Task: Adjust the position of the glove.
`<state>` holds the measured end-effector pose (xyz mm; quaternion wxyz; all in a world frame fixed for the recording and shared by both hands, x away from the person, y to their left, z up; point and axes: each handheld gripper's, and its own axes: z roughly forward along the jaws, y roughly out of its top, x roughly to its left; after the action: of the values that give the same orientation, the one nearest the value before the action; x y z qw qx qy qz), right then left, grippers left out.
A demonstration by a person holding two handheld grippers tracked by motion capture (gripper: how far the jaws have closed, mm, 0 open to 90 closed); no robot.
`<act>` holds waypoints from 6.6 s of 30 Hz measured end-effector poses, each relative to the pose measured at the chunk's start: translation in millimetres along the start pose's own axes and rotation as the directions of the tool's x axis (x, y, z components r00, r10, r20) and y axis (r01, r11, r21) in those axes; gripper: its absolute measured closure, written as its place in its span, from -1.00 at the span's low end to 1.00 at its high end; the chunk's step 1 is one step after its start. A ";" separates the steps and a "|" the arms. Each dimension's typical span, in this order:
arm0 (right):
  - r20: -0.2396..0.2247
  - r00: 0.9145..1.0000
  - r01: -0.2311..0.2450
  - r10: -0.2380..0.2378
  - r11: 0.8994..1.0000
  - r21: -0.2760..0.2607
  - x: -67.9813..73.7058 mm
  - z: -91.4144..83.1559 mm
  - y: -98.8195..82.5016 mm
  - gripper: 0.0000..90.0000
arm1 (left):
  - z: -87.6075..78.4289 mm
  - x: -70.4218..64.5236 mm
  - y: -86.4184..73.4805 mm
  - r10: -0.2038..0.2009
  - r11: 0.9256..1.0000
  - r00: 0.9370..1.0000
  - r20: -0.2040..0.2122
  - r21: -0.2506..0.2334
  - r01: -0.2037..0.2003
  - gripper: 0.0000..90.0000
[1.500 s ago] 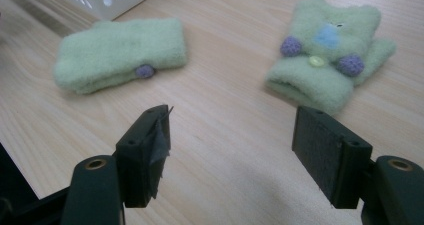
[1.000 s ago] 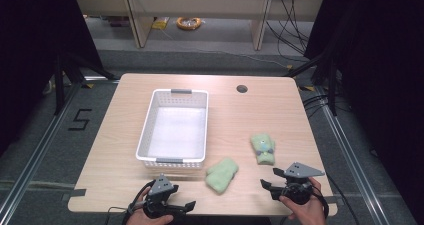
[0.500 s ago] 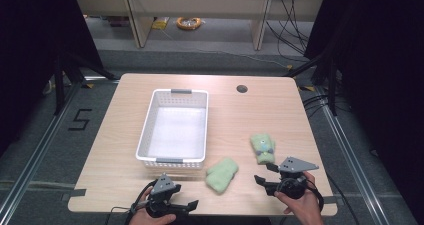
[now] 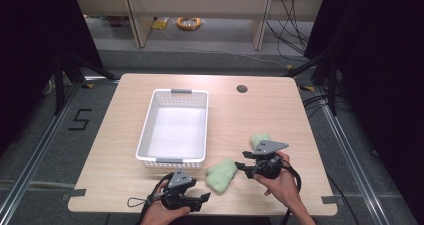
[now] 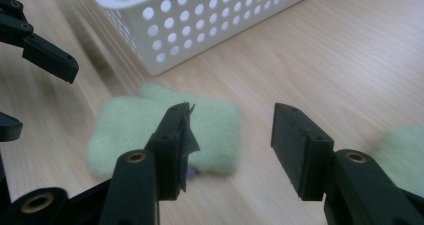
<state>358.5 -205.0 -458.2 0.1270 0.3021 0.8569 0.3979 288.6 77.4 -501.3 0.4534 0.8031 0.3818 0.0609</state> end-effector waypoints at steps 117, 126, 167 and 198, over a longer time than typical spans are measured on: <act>0.205 0.938 -0.275 0.280 0.960 -0.053 -46.9 -38.0 -45.1 0.03 | -1.6 -0.5 16.2 0.044 0.997 0.999 -0.002 0.068 -0.044 -0.31; 0.245 0.903 -0.351 0.353 0.935 -0.056 -81.0 -35.8 -39.2 0.04 | -8.2 1.0 7.8 0.017 0.997 1.000 0.000 0.071 -0.017 -0.36; 0.193 0.945 -0.287 0.265 0.953 0.097 -102.5 13.3 -31.3 0.83 | -13.3 10.4 -6.3 0.000 0.996 1.000 -0.015 0.089 0.001 -0.35; -0.123 0.992 0.026 -0.024 1.000 0.014 -3.9 -38.0 -10.8 0.82 | -14.4 10.9 -4.8 0.000 1.000 1.000 0.008 0.031 0.000 -0.47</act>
<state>339.6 -235.8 -441.7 0.0766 0.2674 0.8699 0.4073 287.2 95.9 -499.4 0.4427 0.8102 0.3807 0.0517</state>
